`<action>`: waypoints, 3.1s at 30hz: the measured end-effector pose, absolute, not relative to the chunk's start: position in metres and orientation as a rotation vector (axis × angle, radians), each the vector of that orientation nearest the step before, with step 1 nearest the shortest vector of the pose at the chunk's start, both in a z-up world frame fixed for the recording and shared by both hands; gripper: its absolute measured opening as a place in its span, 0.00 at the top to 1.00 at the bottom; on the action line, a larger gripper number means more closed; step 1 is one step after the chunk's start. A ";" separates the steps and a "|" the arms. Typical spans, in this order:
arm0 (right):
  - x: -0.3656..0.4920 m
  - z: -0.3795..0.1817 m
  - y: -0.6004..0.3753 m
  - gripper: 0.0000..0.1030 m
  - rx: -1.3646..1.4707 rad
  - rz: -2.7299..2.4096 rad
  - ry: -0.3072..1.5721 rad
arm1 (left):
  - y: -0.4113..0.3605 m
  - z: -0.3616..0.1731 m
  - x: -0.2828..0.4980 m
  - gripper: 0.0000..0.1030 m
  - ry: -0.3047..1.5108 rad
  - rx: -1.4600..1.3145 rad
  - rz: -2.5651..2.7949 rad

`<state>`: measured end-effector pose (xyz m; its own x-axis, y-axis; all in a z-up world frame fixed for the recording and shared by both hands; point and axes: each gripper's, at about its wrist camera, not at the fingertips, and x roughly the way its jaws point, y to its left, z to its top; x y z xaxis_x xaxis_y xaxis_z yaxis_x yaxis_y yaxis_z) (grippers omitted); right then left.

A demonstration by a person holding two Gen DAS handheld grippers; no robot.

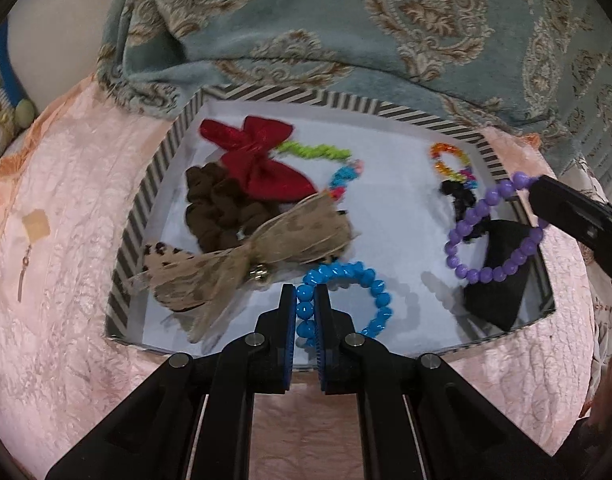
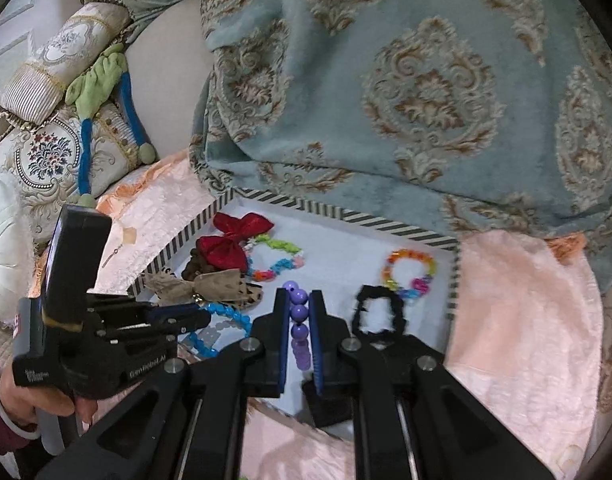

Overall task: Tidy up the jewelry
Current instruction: 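Carry blue bracelet into box with left tool while right tool carries purple bracelet, then withdraw both tools from the box toward the multicolor bead bracelet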

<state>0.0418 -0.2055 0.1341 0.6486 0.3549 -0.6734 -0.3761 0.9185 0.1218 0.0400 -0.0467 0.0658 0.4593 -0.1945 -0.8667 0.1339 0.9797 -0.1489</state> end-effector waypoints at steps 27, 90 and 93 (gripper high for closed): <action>0.124 0.056 -0.198 0.89 -0.064 0.301 0.939 | -0.050 0.050 0.059 1.00 1.069 -0.032 -0.183; -0.116 0.065 -0.270 0.59 0.088 0.310 0.913 | -0.074 0.072 -0.093 0.83 1.157 -0.124 -0.443; -0.116 0.066 -0.272 0.59 0.094 0.313 0.907 | -0.078 0.070 -0.092 0.83 1.160 -0.126 -0.443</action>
<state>-0.1156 -0.2717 0.0659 0.5745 0.3059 -0.7592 -0.2273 0.9507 0.2110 -0.0921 -0.0778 0.0703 0.3240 -0.4011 -0.8568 0.2727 0.9068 -0.3213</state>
